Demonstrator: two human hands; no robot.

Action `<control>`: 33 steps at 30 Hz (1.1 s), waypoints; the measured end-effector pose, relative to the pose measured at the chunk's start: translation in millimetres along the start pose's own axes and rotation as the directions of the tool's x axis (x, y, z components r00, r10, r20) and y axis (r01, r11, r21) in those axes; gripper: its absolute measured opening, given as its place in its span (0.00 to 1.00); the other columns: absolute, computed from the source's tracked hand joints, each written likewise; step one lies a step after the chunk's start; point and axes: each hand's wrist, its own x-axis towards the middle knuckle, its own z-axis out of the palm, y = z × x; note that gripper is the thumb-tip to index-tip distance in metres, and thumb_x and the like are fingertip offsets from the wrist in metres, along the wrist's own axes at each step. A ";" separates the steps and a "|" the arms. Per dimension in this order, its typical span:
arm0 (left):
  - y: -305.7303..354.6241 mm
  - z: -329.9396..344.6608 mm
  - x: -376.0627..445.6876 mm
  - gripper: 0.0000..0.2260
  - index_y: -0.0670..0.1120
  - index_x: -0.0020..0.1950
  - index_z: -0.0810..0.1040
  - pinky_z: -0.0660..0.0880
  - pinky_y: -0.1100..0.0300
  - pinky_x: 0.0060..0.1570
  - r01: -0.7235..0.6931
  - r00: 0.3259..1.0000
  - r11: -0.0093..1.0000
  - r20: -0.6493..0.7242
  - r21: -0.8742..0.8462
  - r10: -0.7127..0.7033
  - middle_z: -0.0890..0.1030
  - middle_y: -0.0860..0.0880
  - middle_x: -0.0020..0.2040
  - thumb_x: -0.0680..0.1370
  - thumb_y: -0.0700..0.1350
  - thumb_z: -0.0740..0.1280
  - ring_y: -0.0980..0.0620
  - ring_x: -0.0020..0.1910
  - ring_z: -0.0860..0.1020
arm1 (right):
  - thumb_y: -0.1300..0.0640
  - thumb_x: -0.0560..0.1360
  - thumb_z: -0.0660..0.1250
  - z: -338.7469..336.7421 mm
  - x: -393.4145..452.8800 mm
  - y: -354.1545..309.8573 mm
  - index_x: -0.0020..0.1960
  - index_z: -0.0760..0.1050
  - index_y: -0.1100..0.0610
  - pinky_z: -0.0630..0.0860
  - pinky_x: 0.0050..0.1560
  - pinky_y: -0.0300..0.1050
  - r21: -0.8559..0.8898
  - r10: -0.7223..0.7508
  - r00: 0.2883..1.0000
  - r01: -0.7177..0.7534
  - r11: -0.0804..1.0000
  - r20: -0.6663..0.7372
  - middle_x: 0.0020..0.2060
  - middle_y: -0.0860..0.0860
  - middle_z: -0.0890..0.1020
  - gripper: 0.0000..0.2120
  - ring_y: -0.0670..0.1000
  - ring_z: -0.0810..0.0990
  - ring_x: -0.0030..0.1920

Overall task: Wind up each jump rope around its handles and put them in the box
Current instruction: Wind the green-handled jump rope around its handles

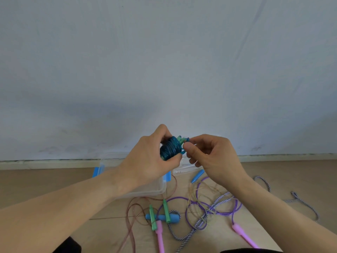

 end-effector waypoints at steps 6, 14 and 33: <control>-0.1 2.4 -2.7 0.15 0.51 0.50 0.70 0.74 0.64 0.34 -0.116 0.991 0.983 -0.044 0.142 0.123 0.80 0.56 0.42 0.72 0.49 0.75 0.57 0.36 0.78 | 0.53 0.71 0.75 -1.9 2.3 1.9 0.42 0.85 0.52 0.81 0.41 0.39 0.129 0.176 0.984 -0.177 0.976 0.018 0.37 0.47 0.87 0.03 0.48 0.86 0.37; -6.0 7.8 -5.0 0.16 0.55 0.51 0.68 0.71 0.66 0.33 -0.212 0.968 0.950 -0.084 0.231 0.236 0.78 0.58 0.41 0.71 0.51 0.74 0.58 0.35 0.76 | 0.57 0.63 0.75 -4.6 4.3 1.5 0.50 0.83 0.68 0.83 0.49 0.43 0.436 0.359 0.901 -0.432 0.789 0.243 0.45 0.62 0.86 0.19 0.56 0.86 0.48; 5.4 -2.1 3.5 0.14 0.47 0.53 0.72 0.77 0.58 0.27 -0.001 0.998 0.954 0.055 -0.299 0.018 0.82 0.50 0.42 0.73 0.40 0.75 0.47 0.28 0.79 | 0.60 0.63 0.75 -18.3 6.3 -9.6 0.49 0.82 0.63 0.79 0.34 0.38 0.499 0.228 0.955 -0.293 0.815 0.189 0.39 0.60 0.86 0.15 0.51 0.84 0.35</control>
